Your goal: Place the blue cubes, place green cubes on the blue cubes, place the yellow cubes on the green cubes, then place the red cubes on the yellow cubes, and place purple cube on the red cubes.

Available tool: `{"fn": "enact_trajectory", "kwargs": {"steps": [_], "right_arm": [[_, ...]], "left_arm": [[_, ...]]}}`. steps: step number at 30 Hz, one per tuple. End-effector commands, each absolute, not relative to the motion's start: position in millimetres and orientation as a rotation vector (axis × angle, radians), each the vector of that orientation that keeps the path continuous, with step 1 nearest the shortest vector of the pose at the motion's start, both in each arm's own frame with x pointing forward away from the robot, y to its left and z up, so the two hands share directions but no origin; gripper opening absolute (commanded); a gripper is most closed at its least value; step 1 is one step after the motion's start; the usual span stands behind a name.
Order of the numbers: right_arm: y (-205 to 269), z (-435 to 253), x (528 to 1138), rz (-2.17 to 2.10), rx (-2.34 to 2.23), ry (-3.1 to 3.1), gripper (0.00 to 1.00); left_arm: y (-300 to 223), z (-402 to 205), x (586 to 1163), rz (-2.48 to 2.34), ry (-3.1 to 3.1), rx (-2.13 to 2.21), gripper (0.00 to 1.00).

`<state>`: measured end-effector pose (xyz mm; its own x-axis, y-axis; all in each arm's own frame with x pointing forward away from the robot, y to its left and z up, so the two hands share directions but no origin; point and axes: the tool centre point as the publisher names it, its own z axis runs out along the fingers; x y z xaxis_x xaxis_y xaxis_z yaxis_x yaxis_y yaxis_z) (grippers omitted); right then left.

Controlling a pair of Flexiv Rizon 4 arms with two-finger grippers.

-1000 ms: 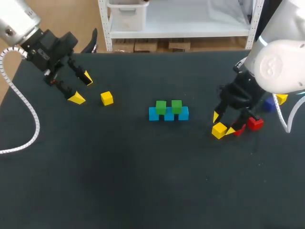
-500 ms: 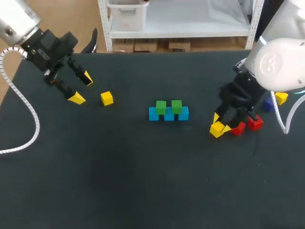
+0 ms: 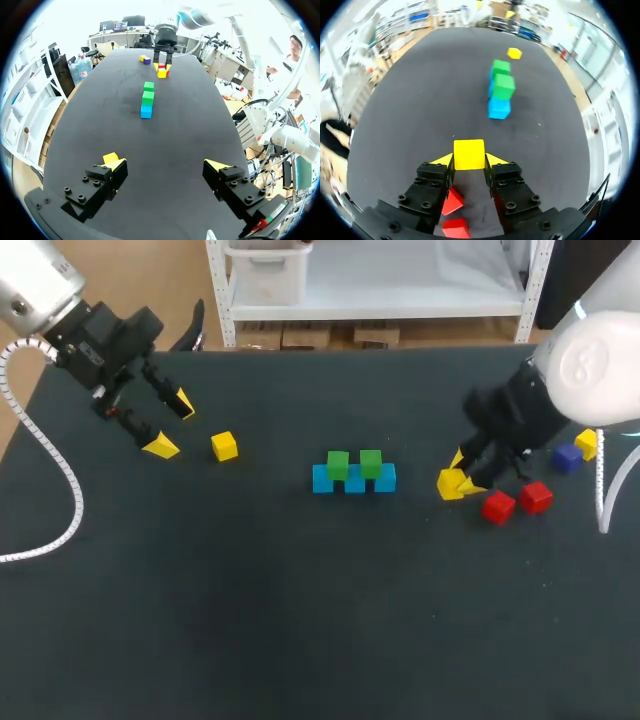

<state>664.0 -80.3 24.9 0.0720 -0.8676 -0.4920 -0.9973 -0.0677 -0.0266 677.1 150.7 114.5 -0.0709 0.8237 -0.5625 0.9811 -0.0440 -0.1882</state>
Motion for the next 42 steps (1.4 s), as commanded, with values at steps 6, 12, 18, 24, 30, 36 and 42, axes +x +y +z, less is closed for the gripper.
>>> {"fn": "enact_trajectory", "kwargs": {"steps": [6, 12, 18, 24, 30, 36, 42], "right_arm": [[-72.1, 45.1, 655.8, 0.517, -1.686, 1.960, 0.00], [-72.1, 45.1, 655.8, 0.517, -1.686, 1.960, 0.00], [-72.1, 45.1, 655.8, 0.517, -1.686, 1.960, 0.00], [-72.1, 45.1, 655.8, 0.517, -1.686, 1.960, 0.00], [-57.4, 47.7, 662.9, 0.385, -1.789, 2.007, 0.00], [-32.1, 60.8, 676.8, 0.162, -2.004, 2.010, 0.00], [-14.5, 75.5, 688.8, 0.105, -2.048, 2.004, 0.00]], "left_arm": [[151.1, 114.1, 678.3, -0.805, 1.951, 1.927, 1.00], [151.1, 114.1, 678.3, -0.805, 1.951, 1.927, 1.00], [151.1, 114.1, 678.3, -0.805, 1.951, 1.927, 1.00], [151.1, 114.1, 678.3, -0.805, 1.951, 1.927, 1.00], [151.1, 114.1, 678.3, -0.805, 1.951, 1.927, 1.00], [151.1, 114.1, 678.3, -0.805, 1.951, 1.927, 1.00], [151.1, 114.1, 678.3, -0.805, 1.951, 1.927, 1.00]]}}
